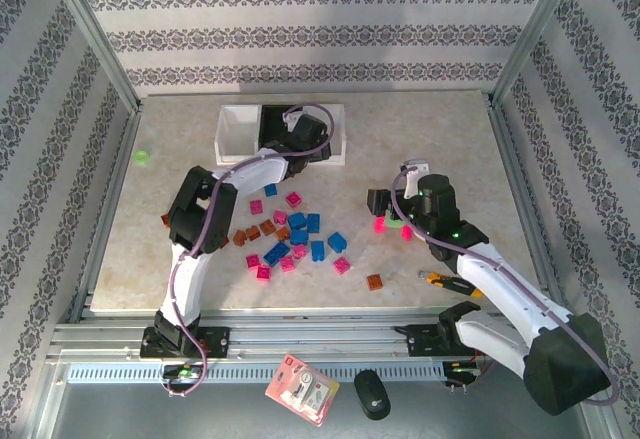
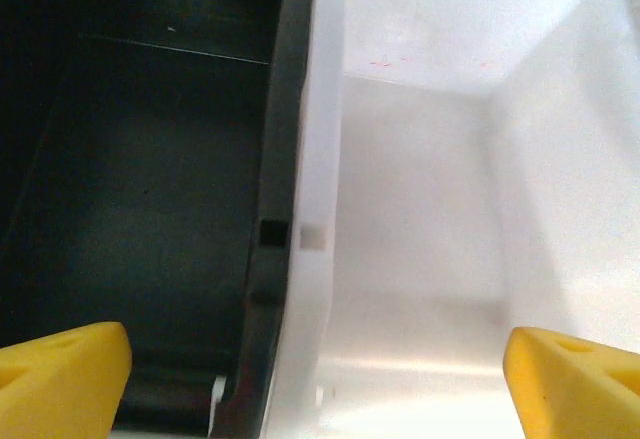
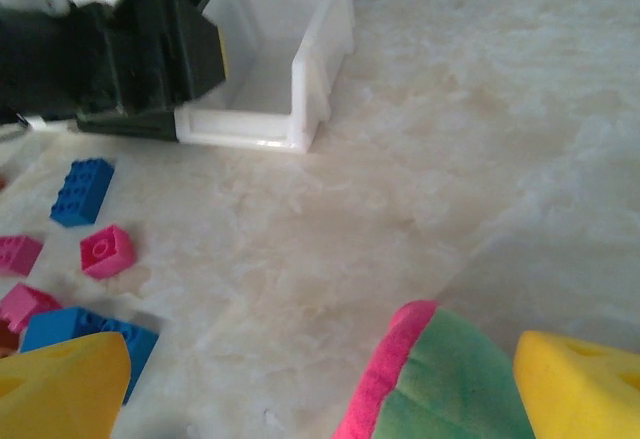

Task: Sort the legos into containers by color
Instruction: Move the container to the top-center of the table, then pick up the lego from the bottom-center of the table.

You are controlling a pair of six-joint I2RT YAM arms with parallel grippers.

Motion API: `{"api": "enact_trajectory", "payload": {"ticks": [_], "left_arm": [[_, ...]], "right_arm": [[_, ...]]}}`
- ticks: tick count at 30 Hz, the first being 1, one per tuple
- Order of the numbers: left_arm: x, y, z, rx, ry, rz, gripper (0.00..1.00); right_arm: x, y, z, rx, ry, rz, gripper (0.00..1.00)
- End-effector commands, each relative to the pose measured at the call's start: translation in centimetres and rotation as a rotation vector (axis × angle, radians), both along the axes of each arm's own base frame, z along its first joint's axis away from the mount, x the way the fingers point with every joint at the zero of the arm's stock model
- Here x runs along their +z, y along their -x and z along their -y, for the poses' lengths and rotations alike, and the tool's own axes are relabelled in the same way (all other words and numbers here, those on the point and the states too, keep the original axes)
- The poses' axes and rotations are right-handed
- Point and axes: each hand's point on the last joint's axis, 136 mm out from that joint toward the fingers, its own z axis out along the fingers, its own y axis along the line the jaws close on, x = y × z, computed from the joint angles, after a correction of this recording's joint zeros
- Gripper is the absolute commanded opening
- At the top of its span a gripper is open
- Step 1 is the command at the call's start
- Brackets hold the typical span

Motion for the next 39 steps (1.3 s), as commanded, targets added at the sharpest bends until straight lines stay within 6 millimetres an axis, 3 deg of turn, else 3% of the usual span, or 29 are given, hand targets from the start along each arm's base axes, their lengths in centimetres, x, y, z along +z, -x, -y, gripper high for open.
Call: {"api": "enact_trajectory", "payload": {"ticks": [1, 5, 8, 11, 16, 22, 27, 31, 35, 39], "left_arm": [[6.3, 1.9, 0.1, -0.100, -0.011, 0.087, 0.99], [8.7, 5.0, -1.6, -0.150, -0.038, 0.124, 0.99], [9.5, 8.1, -2.3, -0.226, -0.034, 0.133, 0.99], [9.3, 11.0, -3.8, -0.244, -0.053, 0.092, 0.99], [8.6, 14.4, -6.2, -0.237, -0.098, 0.030, 0.99], [7.8, 15.9, -7.4, -0.231, -0.130, 0.010, 0.99], [7.2, 15.8, -7.5, -0.222, -0.138, 0.000, 0.99], [6.6, 15.8, -7.6, -0.230, -0.165, -0.020, 0.99], [6.5, 16.1, -7.8, -0.234, -0.174, -0.031, 0.99], [6.5, 16.6, -8.4, -0.220, -0.183, -0.044, 0.99]], "right_arm": [[-2.1, 2.1, -0.3, -0.002, 0.032, -0.159, 0.98], [-4.2, 5.8, -1.5, 0.009, 0.101, -0.289, 0.98], [-5.6, 8.8, -2.6, 0.031, 0.107, -0.359, 0.97], [-7.8, 11.7, -3.3, 0.038, 0.115, -0.459, 0.97], [-10.4, 14.6, -3.2, -0.010, 0.149, -0.570, 0.96], [-12.6, 15.6, -2.6, -0.077, 0.191, -0.654, 0.85], [-14.0, 15.7, -3.2, -0.056, 0.239, -0.698, 0.71], [-15.2, 16.1, -3.3, -0.043, 0.269, -0.740, 0.66], [-15.2, 16.0, -3.2, -0.053, 0.267, -0.731, 0.48], [-14.3, 15.6, -3.2, -0.048, 0.240, -0.708, 0.41]]}}
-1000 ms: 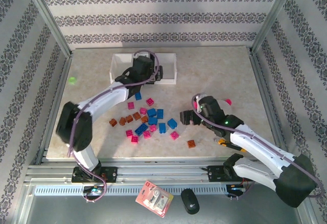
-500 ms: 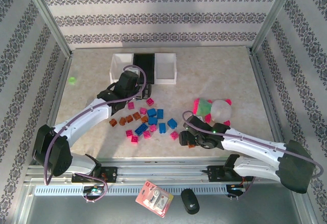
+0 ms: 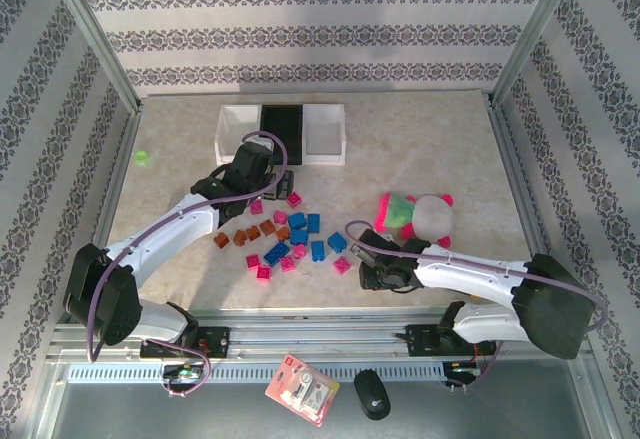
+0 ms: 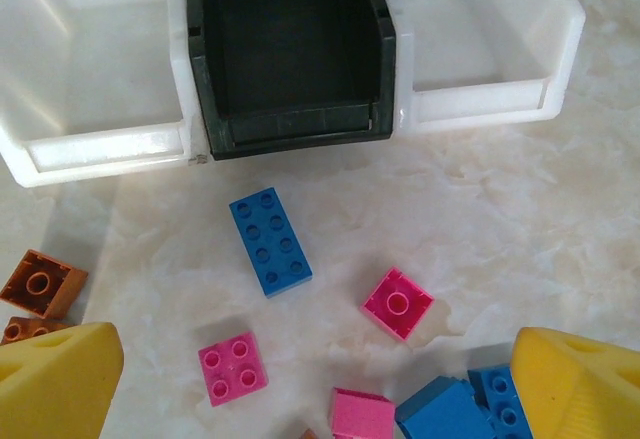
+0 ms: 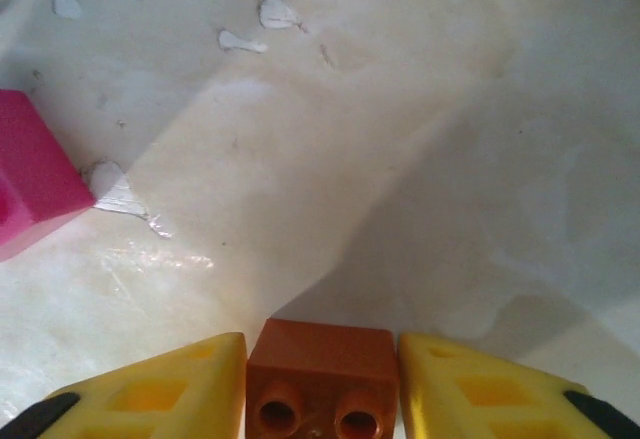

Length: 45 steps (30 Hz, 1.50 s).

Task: Sort the legos into containers by color
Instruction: Pick up the lego from the bottom-center of the table, then place the lego in the container.

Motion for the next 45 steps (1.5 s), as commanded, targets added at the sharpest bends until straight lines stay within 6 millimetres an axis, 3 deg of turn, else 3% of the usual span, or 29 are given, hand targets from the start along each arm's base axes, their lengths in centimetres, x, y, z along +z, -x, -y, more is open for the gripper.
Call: {"api": "enact_trajectory", "payload": {"ticks": [1, 7, 12, 18, 23, 27, 32, 34, 38, 40, 42, 45], "left_arm": [[-0.3, 1.2, -1.0, 0.010, -0.051, -0.030, 0.99], [-0.3, 2.7, -2.6, 0.044, -0.062, -0.026, 0.99], [-1.0, 4.2, -3.8, 0.097, -0.043, -0.042, 0.99], [-1.7, 5.9, -4.8, 0.146, -0.004, -0.057, 0.99], [-2.0, 6.8, -5.3, 0.168, 0.012, -0.067, 0.99], [-2.3, 7.2, -5.5, 0.183, 0.032, -0.078, 0.99], [-2.5, 7.7, -5.7, 0.195, 0.051, -0.083, 0.99], [-2.6, 7.9, -5.7, 0.195, 0.053, -0.086, 0.99], [-2.7, 8.2, -5.9, 0.196, 0.056, -0.091, 0.99], [-2.7, 8.2, -5.8, 0.190, 0.057, -0.092, 0.99], [-2.7, 8.2, -5.5, 0.170, 0.057, -0.096, 0.99], [-2.9, 8.2, -4.2, 0.083, 0.060, -0.105, 0.99]], "right_arm": [[1.0, -0.4, -0.2, -0.002, -0.032, 0.030, 0.39], [3.2, -2.3, -0.2, -0.035, -0.095, 0.087, 0.36], [5.8, -6.6, -1.4, -0.047, -0.158, 0.178, 0.35], [10.0, -15.2, -4.2, -0.033, -0.244, 0.343, 0.35], [13.4, -24.0, -7.2, -0.016, -0.335, 0.489, 0.35], [13.7, -30.3, -9.3, 0.003, -0.350, 0.539, 0.35], [12.0, -37.0, -11.3, -0.009, -0.386, 0.532, 0.35], [11.0, -38.6, -12.0, -0.014, -0.418, 0.501, 0.36], [10.9, -40.7, -12.5, -0.013, -0.410, 0.518, 0.37], [11.7, -41.0, -12.6, -0.003, -0.411, 0.528, 0.46], [13.0, -40.8, -12.5, 0.011, -0.413, 0.553, 0.62], [15.0, -39.6, -12.1, 0.032, -0.414, 0.586, 0.73]]}}
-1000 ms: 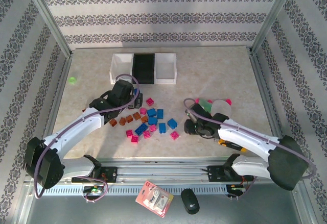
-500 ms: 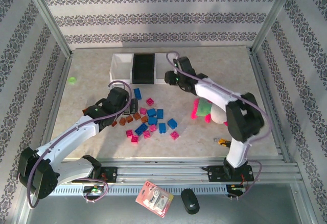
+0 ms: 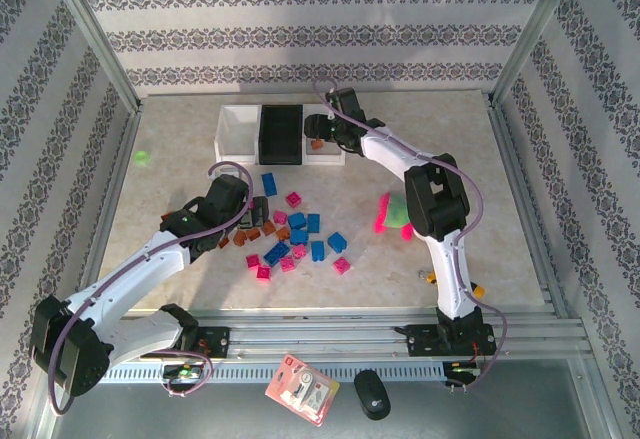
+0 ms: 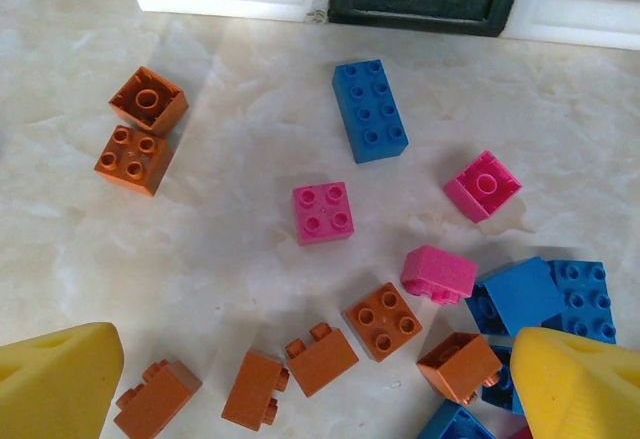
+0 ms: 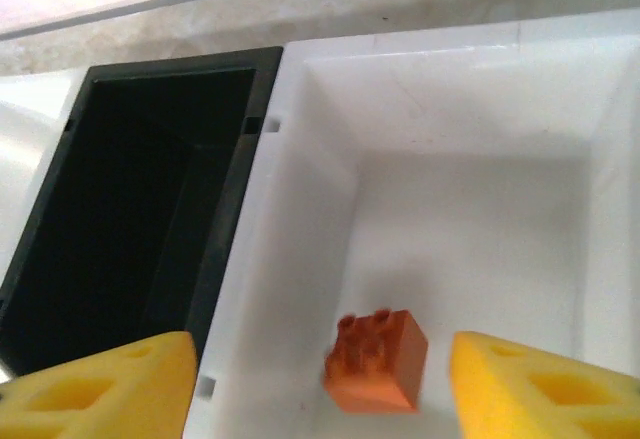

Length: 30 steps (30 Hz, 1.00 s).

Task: Sort the legos into containers by color
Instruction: Place the lego in the container, then pick up the lego from the bottom-center of the table.

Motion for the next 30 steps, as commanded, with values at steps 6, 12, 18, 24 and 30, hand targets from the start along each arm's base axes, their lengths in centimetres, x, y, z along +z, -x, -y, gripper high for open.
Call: {"api": "enact_trajectory", "payload": {"ticks": [6, 12, 18, 24, 30], "left_arm": [[-0.6, 0.1, 1.7, -0.120, -0.015, -0.040, 0.99], [-0.4, -0.6, 2.6, -0.163, -0.011, -0.030, 0.99], [-0.3, -0.8, 3.0, -0.183, -0.017, -0.038, 0.99], [-0.6, -0.8, 2.8, -0.174, -0.022, -0.046, 0.99], [-0.4, -0.6, 1.8, -0.121, -0.041, -0.049, 0.99]], "right_arm": [[5.6, 7.4, 1.8, 0.122, 0.064, 0.090, 0.80], [1.2, 18.3, 5.0, 0.285, 0.303, -0.026, 0.84], [-2.0, 26.8, 6.1, 0.459, 0.473, -0.154, 0.86], [-5.0, 30.4, 4.8, 0.508, 0.442, -0.273, 0.84], [-7.9, 30.7, 3.6, 0.523, 0.427, -0.345, 0.76]]}}
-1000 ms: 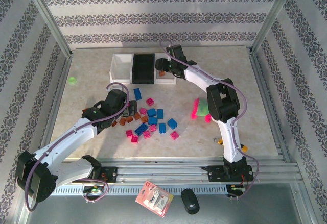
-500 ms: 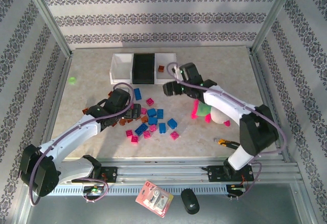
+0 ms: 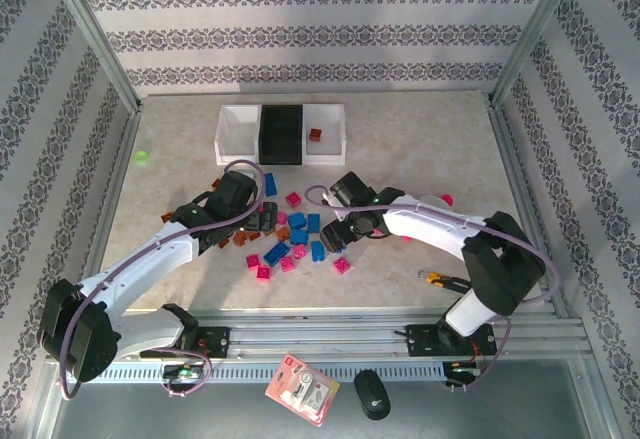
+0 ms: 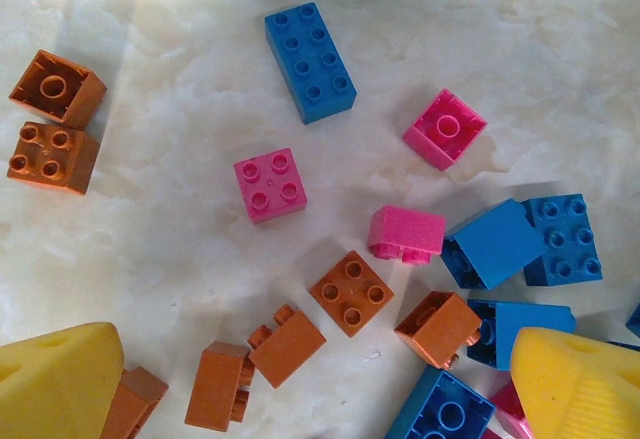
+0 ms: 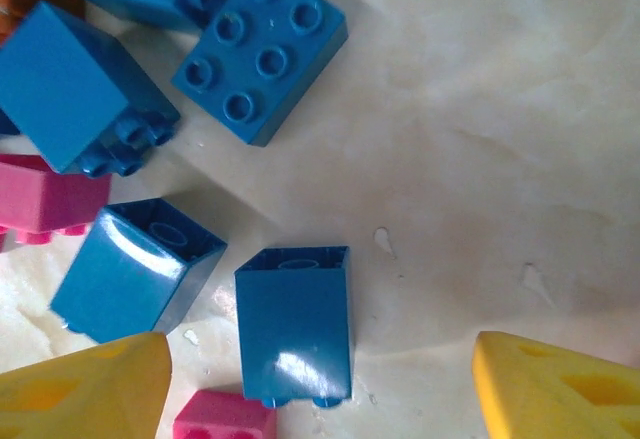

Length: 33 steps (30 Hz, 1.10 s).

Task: Sort the legos into containers by color
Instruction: Pick up the lego from the bottom-center of the table, then place the lego in the container.

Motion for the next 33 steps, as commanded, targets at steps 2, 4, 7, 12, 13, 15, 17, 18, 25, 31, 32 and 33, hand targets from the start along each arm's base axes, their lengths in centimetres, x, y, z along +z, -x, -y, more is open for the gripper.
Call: {"api": "enact_trajectory", "payload": {"ticks": [2, 4, 7, 12, 13, 15, 17, 18, 25, 31, 32, 33], "left_arm": [[1.3, -0.2, -0.3, 0.024, -0.001, 0.027, 0.99], [1.4, -0.1, -0.3, 0.024, 0.002, 0.028, 0.99], [1.4, 0.1, -0.5, 0.029, 0.003, 0.032, 0.99], [1.6, 0.3, -0.7, 0.033, 0.003, 0.025, 0.99], [1.8, 0.3, -0.7, 0.035, 0.004, 0.029, 0.99], [1.9, 0.4, -0.8, 0.037, 0.001, 0.033, 0.99], [1.8, 0.4, -1.0, 0.044, -0.005, 0.035, 0.99], [1.9, 0.4, -1.1, 0.047, -0.008, 0.037, 0.99], [1.4, 0.8, -1.7, 0.083, -0.010, 0.025, 0.99], [0.8, 2.0, -2.9, 0.128, -0.009, 0.011, 0.99], [0.7, 2.0, -3.0, 0.135, -0.006, 0.010, 0.99], [0.5, 2.1, -3.1, 0.143, -0.004, 0.008, 0.99]], "right_arm": [[-2.1, 0.6, -0.7, -0.004, 0.001, -0.063, 0.73], [-2.5, 0.4, -0.8, -0.010, 0.002, -0.065, 0.68], [-2.9, 0.0, -0.7, -0.018, 0.016, -0.060, 0.56], [-1.2, -0.5, -1.1, -0.014, -0.007, -0.026, 0.33], [-0.6, -0.8, -1.2, -0.015, -0.018, -0.010, 0.31], [1.2, -1.7, -1.4, -0.025, -0.041, 0.037, 0.31], [3.1, -3.0, -1.8, -0.044, -0.076, 0.091, 0.30], [4.3, -4.1, -2.3, -0.056, -0.104, 0.133, 0.30], [10.3, -13.3, -7.0, -0.148, -0.300, 0.351, 0.30], [11.4, -20.6, -10.5, -0.174, -0.316, 0.480, 0.29], [11.2, -21.7, -10.8, -0.179, -0.304, 0.499, 0.29], [10.9, -22.7, -11.2, -0.185, -0.300, 0.508, 0.29]]}}
